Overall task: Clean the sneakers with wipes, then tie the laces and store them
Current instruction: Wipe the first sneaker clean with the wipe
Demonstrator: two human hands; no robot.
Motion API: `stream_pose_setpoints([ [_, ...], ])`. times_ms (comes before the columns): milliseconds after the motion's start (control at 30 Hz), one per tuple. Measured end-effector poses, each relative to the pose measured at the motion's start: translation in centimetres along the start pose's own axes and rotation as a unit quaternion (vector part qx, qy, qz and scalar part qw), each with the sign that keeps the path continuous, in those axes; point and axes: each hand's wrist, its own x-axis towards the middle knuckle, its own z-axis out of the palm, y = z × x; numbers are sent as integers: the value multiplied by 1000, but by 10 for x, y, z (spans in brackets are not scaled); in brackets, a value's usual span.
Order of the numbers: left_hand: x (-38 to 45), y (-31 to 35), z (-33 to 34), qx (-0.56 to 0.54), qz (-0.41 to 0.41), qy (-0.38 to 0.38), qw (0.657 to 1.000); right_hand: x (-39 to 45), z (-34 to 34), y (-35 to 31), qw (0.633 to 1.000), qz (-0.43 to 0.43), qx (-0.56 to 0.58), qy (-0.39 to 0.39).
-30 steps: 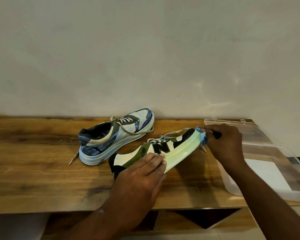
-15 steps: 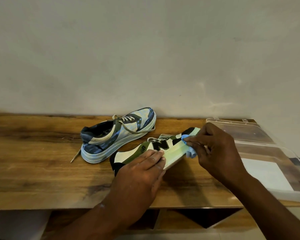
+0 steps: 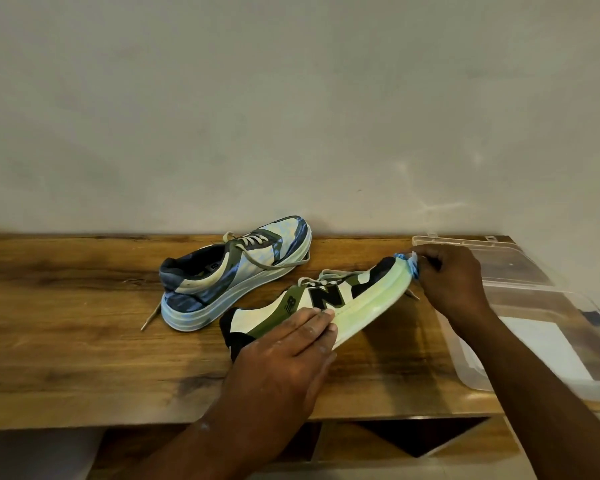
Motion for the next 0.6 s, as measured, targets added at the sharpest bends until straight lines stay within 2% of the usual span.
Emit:
stream_pose_setpoints([
  [133,-2,3,2,3,19,2,1000,-9,-9,2,990,-114,-82,2],
  [233,-3,5,2,10,27,0,1000,-17,-15,6,986,-155,-62,15],
  [333,-3,5,2,13,23,0,1000,-28,-19,-6,985,-174,-18,-3],
  [433,0,2,1,11,11,7,1000,-38,-17,-17,972,-231,-32,-14],
  [533,1,2,-1,9,13,8,1000,-37,-17,-17,970,-237,-47,0],
  [600,-1,3,0,6,20,3,1000,-33,-18,-14,977,-206,-46,20],
])
